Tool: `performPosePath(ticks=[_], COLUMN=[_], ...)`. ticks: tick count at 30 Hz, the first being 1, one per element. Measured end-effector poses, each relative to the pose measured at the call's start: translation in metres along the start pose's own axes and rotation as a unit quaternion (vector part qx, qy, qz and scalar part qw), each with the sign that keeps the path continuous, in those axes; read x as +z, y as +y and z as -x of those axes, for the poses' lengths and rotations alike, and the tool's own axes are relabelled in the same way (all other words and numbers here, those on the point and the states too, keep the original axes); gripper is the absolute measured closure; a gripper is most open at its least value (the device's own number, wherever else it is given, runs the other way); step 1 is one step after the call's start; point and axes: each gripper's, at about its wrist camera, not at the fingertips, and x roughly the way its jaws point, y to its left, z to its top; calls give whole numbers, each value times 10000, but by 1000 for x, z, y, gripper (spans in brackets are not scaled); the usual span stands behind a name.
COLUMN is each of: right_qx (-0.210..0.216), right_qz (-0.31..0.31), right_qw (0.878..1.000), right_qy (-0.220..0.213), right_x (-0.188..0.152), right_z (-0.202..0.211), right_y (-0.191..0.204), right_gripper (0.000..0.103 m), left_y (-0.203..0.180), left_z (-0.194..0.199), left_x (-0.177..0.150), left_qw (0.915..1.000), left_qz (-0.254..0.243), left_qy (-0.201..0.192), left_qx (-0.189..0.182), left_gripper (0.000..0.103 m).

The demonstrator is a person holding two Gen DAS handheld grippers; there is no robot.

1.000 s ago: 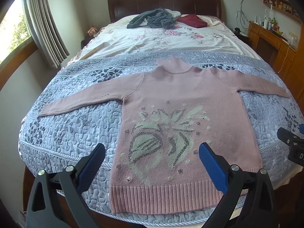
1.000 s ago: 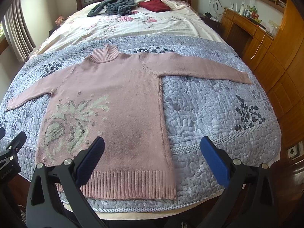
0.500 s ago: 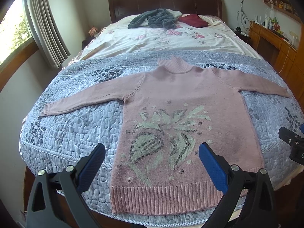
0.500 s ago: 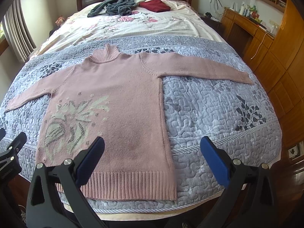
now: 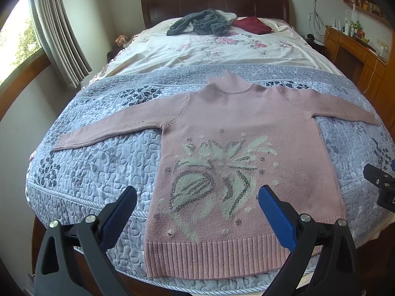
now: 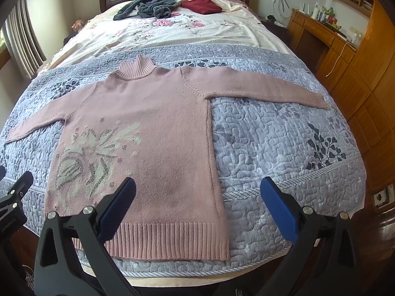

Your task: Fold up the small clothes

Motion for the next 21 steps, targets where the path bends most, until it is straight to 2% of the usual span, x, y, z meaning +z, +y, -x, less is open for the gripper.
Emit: performPosePath(ticks=[21], right_qx=[17], right_qz=[33], right_qw=[9999], right_qy=[-116], right_x=[3], right_z=[10], right_y=[-1], right_gripper=[3], left_y=[4], left_z=[8], left_x=[-1], left_qw=[9999], left_qz=[77], left_qy=[-138], left_qx=[28], left_gripper=[4])
